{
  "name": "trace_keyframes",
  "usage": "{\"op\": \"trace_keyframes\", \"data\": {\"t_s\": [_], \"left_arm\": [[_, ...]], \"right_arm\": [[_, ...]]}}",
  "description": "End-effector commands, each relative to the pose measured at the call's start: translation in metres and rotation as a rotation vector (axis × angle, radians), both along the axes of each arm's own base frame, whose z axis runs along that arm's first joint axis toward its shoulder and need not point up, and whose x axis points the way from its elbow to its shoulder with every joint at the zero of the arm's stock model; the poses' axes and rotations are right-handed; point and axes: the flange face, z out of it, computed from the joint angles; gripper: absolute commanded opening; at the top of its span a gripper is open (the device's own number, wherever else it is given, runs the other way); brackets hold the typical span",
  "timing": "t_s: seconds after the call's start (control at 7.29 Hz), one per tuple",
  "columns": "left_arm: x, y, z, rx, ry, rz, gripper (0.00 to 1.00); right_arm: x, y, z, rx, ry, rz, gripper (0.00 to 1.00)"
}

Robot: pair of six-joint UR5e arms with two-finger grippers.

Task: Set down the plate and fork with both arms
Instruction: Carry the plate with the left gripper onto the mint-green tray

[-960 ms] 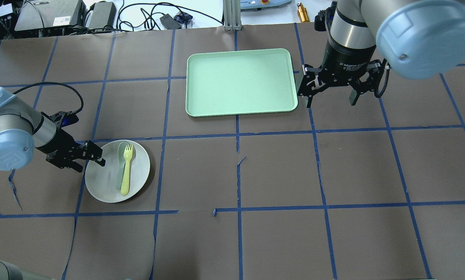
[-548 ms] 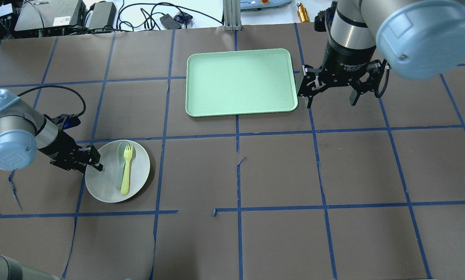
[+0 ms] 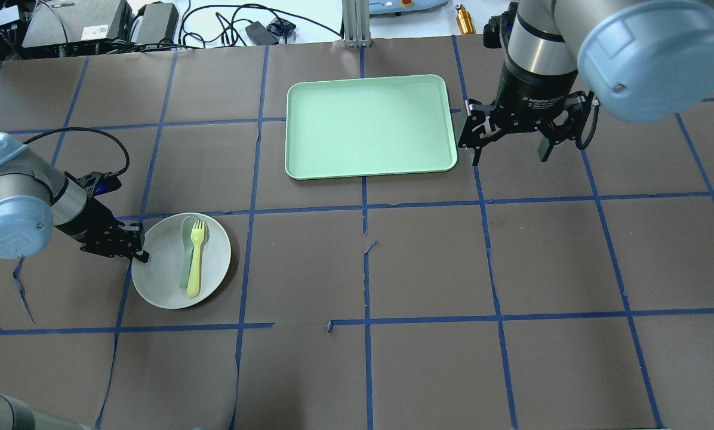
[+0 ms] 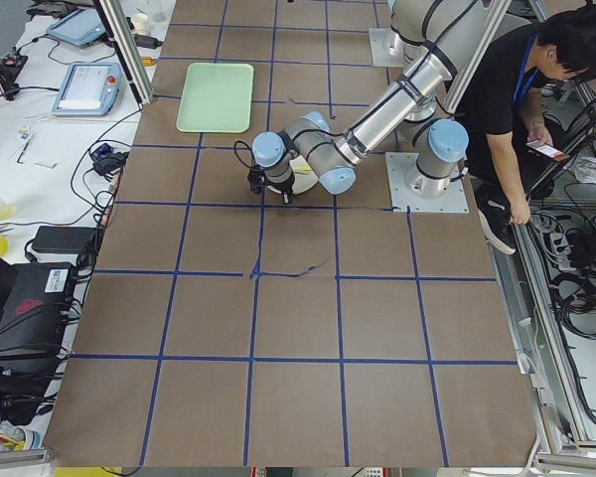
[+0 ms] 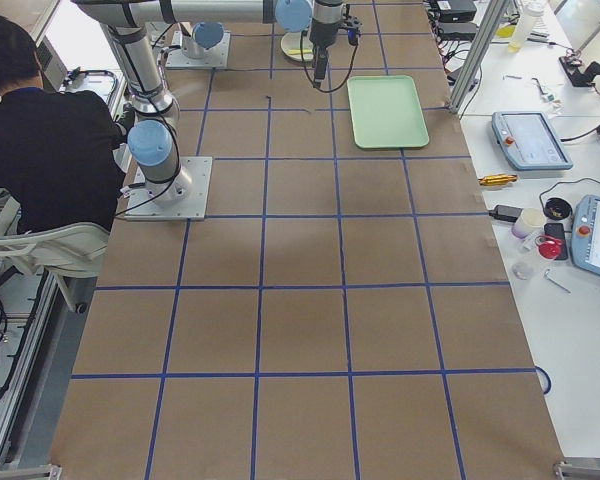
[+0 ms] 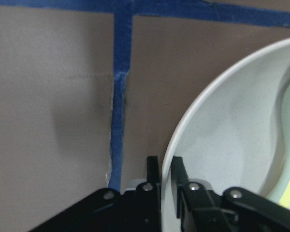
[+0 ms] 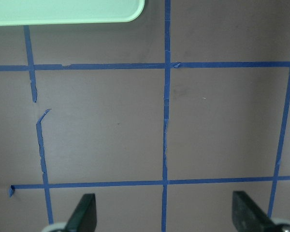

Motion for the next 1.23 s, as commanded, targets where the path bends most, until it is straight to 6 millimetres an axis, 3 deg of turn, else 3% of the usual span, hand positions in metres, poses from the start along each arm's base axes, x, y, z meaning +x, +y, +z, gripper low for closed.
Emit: {"op": "trace_keyframes", "data": {"t_s": [0.0,0.14,0.41,0.55,0.82,0.96,1.1], "left_arm": [[0.006,-0.032,0.042,0.0,0.069,0.021,0.0],[-0.019,-0.052,0.055,-0.032,0.09,0.024,0.0],[-0.106,-0.098,0.088,-0.107,0.209,0.111,0.0],[-0.146,-0.12,0.092,-0.159,0.223,0.061,0.0],[-0.229,-0.172,0.059,-0.222,0.299,0.075,0.0],[-0.266,-0.194,0.037,-0.213,0.306,0.031,0.0],[-0.295,-0.215,0.028,-0.226,0.308,-0.014,0.0]], "right_arm": [[0.0,0.0,0.0,0.001,-0.001,0.0,1.0],[0.0,0.0,0.0,0.001,-0.002,0.0,1.0],[0.0,0.0,0.0,0.001,-0.004,0.0,1.0],[0.001,0.0,-0.001,0.0,-0.006,0.001,1.0],[0.001,-0.001,-0.001,-0.001,-0.01,0.002,1.0],[0.001,-0.001,-0.001,-0.002,-0.014,0.002,1.0],[0.002,-0.005,-0.008,0.011,-0.011,0.002,1.0]]}}
